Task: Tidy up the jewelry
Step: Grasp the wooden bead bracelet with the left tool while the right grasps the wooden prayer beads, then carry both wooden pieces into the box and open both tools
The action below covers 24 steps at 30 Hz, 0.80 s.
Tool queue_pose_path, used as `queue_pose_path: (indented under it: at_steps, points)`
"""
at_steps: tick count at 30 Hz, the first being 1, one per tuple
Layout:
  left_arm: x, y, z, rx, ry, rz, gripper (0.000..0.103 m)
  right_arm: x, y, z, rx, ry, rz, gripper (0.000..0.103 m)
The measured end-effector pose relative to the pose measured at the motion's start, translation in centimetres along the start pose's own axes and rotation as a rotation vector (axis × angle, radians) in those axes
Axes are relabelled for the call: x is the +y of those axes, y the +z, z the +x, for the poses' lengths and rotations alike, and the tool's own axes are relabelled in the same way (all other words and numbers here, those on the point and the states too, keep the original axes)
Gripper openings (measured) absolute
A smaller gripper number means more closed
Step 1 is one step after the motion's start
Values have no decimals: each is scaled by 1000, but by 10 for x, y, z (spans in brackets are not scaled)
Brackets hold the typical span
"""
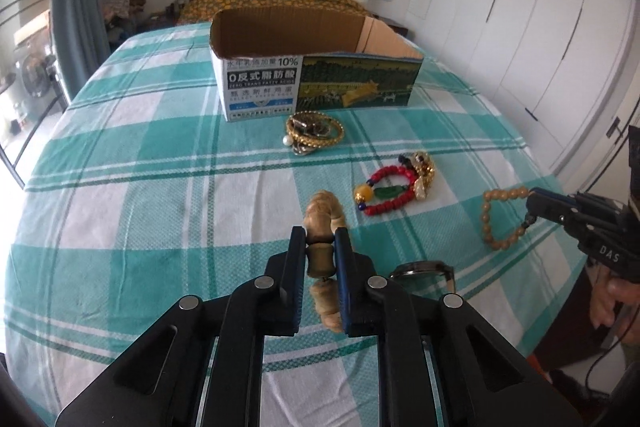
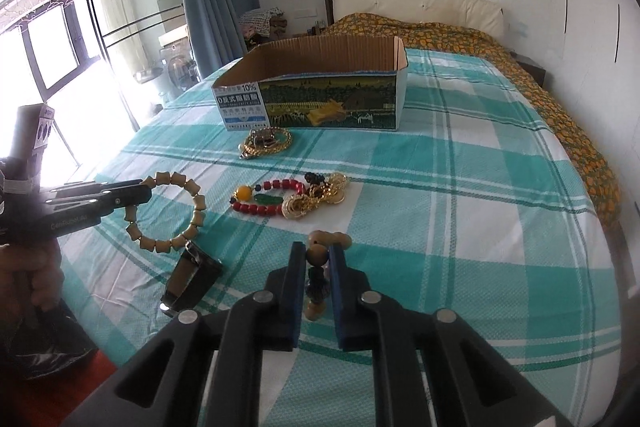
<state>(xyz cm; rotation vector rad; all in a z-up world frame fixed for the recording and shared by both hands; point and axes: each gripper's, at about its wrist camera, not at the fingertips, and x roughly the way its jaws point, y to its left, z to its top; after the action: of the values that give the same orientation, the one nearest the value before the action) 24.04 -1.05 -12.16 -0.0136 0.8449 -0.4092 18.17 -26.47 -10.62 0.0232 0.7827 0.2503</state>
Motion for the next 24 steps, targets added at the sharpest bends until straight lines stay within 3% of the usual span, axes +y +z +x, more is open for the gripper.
queue_pose_path:
  at_steps: [10,24]
  points:
    - [8,21,-20,-34,-29,-46,13,5,24,-14,-25,18,-19,12]
    - [12,57,-36,-89,-38,-33,13,18,58,-17,-56,37,-68,12]
